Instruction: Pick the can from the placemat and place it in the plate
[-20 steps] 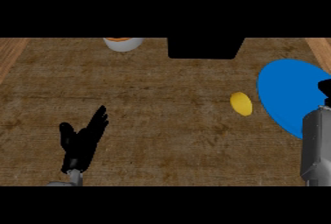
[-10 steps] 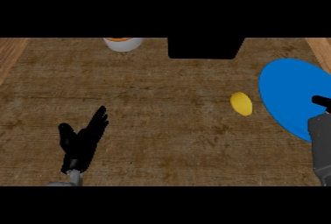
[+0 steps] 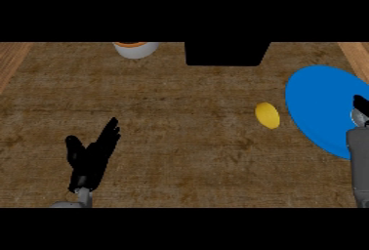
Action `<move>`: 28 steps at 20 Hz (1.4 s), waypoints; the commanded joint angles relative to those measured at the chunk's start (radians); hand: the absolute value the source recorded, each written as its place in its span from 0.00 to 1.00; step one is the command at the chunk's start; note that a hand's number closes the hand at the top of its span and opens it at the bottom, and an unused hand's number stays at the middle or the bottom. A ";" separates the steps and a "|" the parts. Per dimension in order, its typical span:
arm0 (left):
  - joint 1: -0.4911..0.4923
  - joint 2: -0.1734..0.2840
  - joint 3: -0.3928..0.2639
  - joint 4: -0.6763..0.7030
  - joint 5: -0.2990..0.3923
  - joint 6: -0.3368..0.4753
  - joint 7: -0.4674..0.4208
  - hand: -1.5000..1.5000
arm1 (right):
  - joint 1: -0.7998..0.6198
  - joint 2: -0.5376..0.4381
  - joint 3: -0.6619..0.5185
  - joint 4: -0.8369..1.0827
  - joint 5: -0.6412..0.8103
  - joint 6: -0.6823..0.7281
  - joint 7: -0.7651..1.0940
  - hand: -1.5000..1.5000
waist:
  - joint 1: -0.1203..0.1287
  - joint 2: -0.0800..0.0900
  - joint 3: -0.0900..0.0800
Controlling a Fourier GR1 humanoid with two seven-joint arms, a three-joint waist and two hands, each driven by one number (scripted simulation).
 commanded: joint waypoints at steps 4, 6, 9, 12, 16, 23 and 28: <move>0.051 0.011 0.017 0.001 0.008 -0.013 -0.006 0.50 | 0.154 0.096 0.087 -0.290 -0.367 -0.025 -0.170 0.00 | -0.021 -0.008 -0.005; 0.047 -0.007 0.015 0.041 -0.003 -0.007 -0.043 0.50 | 0.211 0.190 0.140 -0.380 -0.434 -0.049 -0.216 0.00 | -0.021 -0.006 -0.006; 0.002 0.005 0.030 0.004 0.000 0.011 0.041 0.50 | 0.323 0.272 0.224 -0.583 -0.479 0.042 -0.225 0.00 | -0.029 -0.010 -0.007; 0.026 -0.023 -0.001 0.040 -0.010 -0.011 -0.017 0.50 | 0.470 0.284 0.366 -0.683 -0.537 0.055 -0.218 0.00 | -0.028 -0.010 -0.007; -0.003 -0.012 0.018 -0.013 -0.010 0.011 0.061 0.50 | 0.635 0.286 0.568 -0.783 -0.543 -0.019 -0.163 0.00 | -0.021 -0.007 -0.008; 0.042 -0.029 0.021 0.042 -0.040 -0.017 -0.048 0.50 | 0.711 0.287 0.695 -0.781 -0.353 -0.079 0.035 0.00 | -0.013 -0.004 -0.008; 0.027 -0.002 0.053 0.013 -0.009 -0.045 -0.003 0.50 | 0.827 0.287 0.860 -0.862 -0.198 -0.184 0.228 0.00 | -0.014 -0.004 -0.009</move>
